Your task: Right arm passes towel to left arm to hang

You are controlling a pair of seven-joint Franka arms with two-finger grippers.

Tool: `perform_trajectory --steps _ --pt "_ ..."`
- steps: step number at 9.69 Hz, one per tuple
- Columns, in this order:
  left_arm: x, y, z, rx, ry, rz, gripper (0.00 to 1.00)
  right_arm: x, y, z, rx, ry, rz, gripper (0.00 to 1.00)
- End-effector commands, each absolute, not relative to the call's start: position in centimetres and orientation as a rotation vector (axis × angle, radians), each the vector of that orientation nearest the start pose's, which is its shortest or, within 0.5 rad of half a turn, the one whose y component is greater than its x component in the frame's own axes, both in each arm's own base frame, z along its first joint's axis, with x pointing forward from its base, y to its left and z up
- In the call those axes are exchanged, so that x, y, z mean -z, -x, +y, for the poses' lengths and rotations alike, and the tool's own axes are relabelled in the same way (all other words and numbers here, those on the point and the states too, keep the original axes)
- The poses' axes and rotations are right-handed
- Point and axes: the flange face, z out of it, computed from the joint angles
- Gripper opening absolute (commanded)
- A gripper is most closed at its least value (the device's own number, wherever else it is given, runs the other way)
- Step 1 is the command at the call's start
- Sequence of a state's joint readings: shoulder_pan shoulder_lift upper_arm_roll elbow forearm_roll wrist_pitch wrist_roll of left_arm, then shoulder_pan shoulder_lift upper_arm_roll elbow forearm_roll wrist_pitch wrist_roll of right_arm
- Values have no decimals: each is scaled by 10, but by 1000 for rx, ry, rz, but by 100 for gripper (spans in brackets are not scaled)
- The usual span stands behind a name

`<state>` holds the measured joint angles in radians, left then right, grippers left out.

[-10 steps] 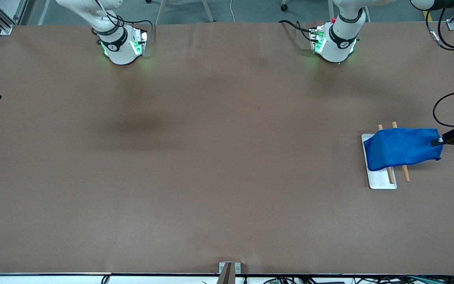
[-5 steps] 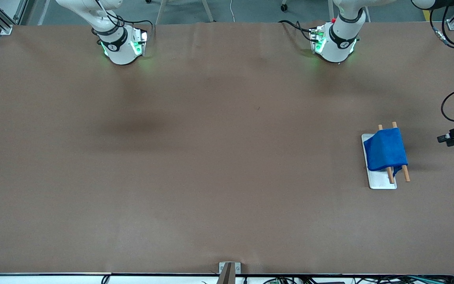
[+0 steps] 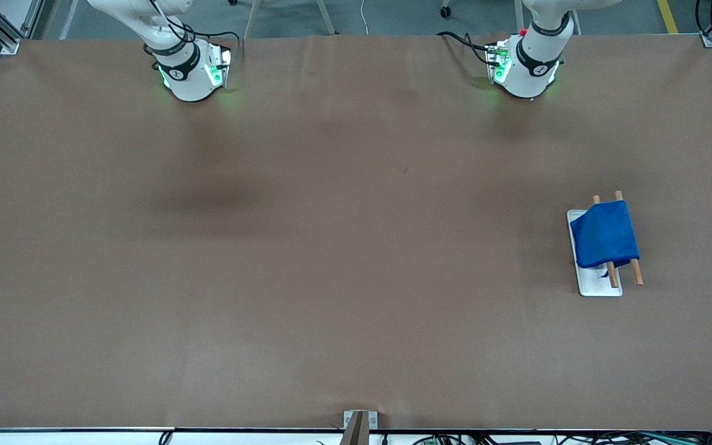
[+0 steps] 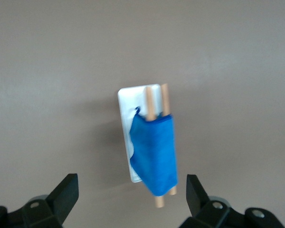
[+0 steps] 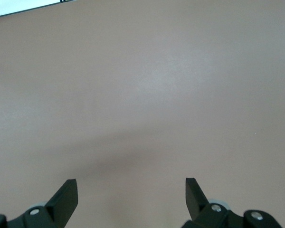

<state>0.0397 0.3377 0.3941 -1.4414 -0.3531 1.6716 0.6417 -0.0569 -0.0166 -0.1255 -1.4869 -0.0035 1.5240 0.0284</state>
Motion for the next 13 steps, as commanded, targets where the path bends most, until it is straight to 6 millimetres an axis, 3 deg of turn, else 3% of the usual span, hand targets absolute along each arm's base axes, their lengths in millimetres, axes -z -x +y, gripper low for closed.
perform_trajectory --steps 1,3,4,5,9,11,13 --pt "-542 -607 117 54 3233 344 100 -673 -537 -95 92 3150 306 100" --pt "-580 -596 42 95 3219 246 100 -673 -538 -92 97 3145 309 100" --pt "-599 -583 17 118 3204 231 100 -673 -539 -91 102 3143 309 100" --pt "-606 -575 -4 99 3190 241 100 -674 -540 -91 115 3139 308 100" --pt "-660 -561 -20 100 3153 306 100 -674 -541 -87 120 3138 298 100" --pt "-665 -558 -12 89 3129 272 100 -674 -541 -86 115 3138 296 100" --pt "-661 -542 -16 15 3141 139 100 -673 -539 -80 98 3140 281 100"
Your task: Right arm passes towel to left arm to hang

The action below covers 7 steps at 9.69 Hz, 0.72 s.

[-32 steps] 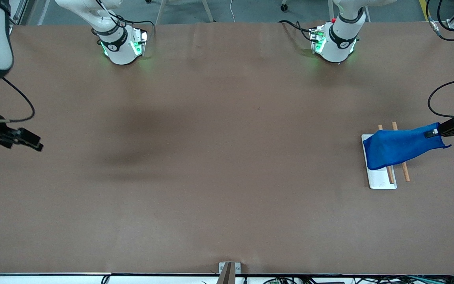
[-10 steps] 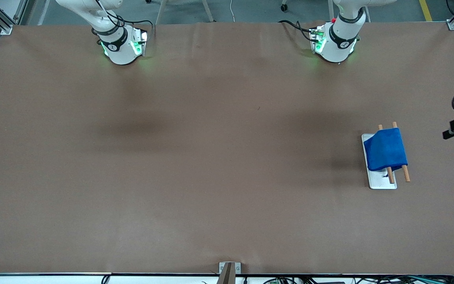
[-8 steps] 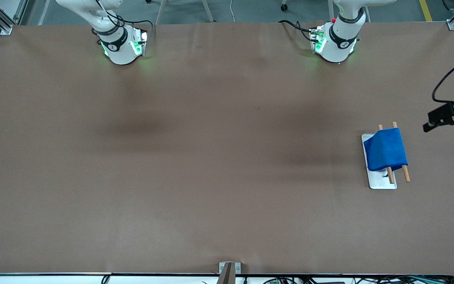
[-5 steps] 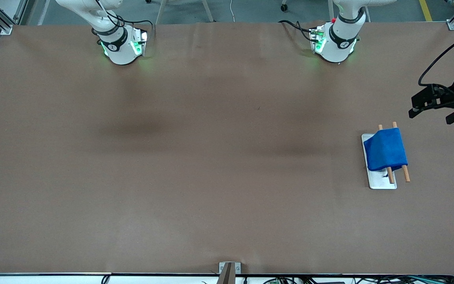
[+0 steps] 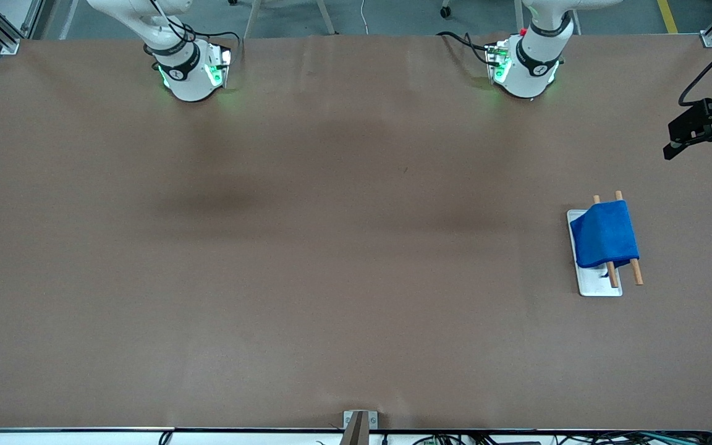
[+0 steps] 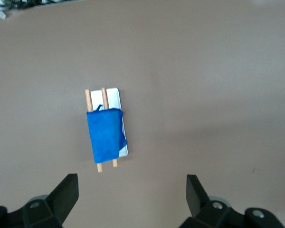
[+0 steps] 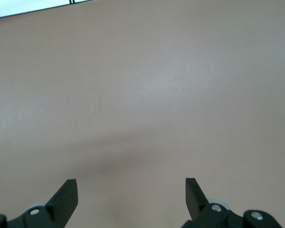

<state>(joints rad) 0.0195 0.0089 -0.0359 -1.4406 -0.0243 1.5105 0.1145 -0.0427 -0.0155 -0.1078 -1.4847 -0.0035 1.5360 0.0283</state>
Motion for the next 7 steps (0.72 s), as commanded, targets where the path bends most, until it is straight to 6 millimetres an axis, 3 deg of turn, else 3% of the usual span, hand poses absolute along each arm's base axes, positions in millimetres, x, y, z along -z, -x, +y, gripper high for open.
perform_trajectory --steps 1,7 --pt "-656 -535 -22 -2 3140 116 100 -673 -539 -82 100 3140 289 100" --pt "-655 -536 -24 -2 3139 84 100 -674 -540 -86 110 3138 298 100"
